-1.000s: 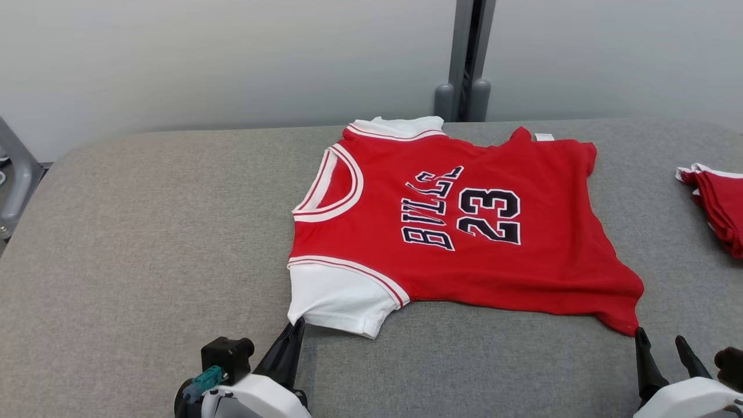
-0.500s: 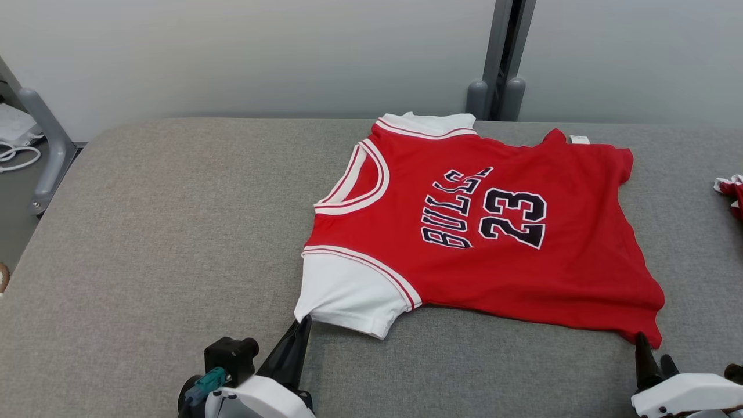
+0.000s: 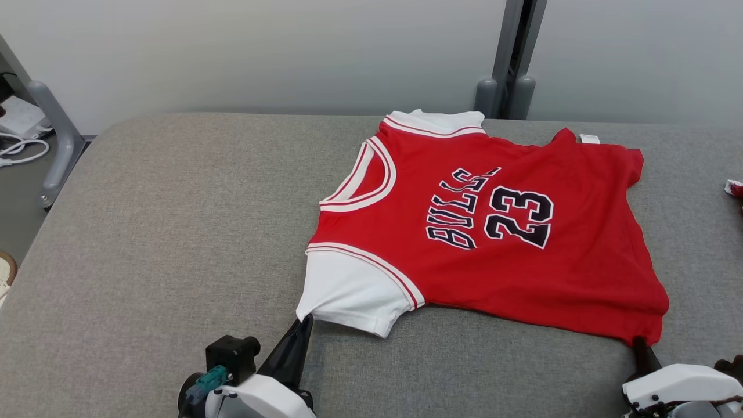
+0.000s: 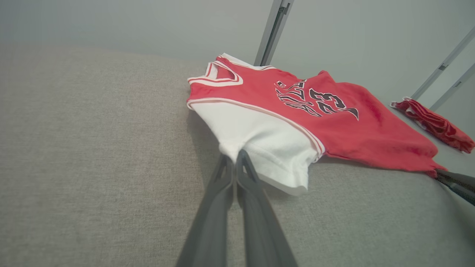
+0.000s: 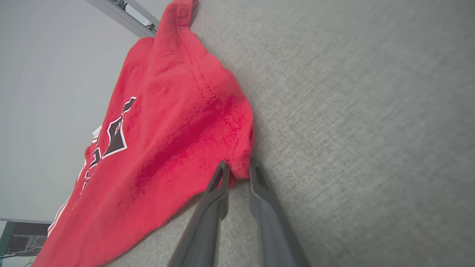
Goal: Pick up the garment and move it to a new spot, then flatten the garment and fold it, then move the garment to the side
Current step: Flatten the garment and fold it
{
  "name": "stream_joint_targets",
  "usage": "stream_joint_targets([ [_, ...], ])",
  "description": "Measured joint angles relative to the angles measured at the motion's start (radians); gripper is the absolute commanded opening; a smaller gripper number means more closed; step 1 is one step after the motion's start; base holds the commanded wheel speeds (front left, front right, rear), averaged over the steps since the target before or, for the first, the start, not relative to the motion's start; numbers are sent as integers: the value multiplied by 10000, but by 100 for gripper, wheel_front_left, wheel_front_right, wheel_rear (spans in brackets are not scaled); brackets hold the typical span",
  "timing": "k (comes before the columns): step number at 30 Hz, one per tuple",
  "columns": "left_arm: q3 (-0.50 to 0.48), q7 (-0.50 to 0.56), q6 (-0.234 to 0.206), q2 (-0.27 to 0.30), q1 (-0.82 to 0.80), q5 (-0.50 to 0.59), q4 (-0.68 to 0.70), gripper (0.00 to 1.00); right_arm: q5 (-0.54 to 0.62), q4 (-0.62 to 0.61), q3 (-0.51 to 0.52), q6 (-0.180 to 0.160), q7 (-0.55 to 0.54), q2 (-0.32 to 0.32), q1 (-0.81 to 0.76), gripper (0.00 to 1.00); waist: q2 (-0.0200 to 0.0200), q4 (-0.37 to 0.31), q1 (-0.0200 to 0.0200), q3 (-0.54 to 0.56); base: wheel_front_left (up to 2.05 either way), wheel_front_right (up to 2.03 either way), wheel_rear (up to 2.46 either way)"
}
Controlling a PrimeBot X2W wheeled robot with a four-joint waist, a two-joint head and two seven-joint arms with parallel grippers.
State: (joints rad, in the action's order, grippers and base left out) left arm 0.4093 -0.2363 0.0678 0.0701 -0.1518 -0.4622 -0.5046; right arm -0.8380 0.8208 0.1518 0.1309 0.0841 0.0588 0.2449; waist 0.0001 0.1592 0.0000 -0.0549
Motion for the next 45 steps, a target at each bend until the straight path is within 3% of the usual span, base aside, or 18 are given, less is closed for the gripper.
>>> stream_joint_targets([
  [7,-173,339,299,-81,148,-1210,460,0,-35,-612,-629,-2,397,270,-2,0,0,-170,0,139,0,0,0],
  [12,-73,602,535,-69,35,-2127,1643,0,272,-1490,-1212,-2,587,788,269,0,0,-352,0,367,0,0,0],
  [21,-692,1574,537,100,-699,-3714,3822,0,731,-3390,-2013,-2,247,1599,1096,0,0,-677,0,776,0,0,0],
  [28,-1559,2665,-410,50,-2082,-4859,5524,0,1083,-5070,-2092,-2,-692,2021,2413,0,0,-1043,0,810,0,0,0],
  [33,-2199,3720,-1570,38,-4058,-5603,6389,0,1475,-6109,-1624,-2,-1987,1946,4033,0,0,-1239,0,397,0,0,0],
  [40,-2823,4838,-2842,387,-7882,-5749,5438,0,1787,-6013,-1369,-2,-3428,1825,6983,0,0,-1361,1,-799,0,0,0],
  [45,-2957,4916,-3085,343,-10747,-5649,3693,0,2096,-4742,-1674,-2,-3647,1862,9650,0,0,-1375,0,-2058,0,0,0],
])
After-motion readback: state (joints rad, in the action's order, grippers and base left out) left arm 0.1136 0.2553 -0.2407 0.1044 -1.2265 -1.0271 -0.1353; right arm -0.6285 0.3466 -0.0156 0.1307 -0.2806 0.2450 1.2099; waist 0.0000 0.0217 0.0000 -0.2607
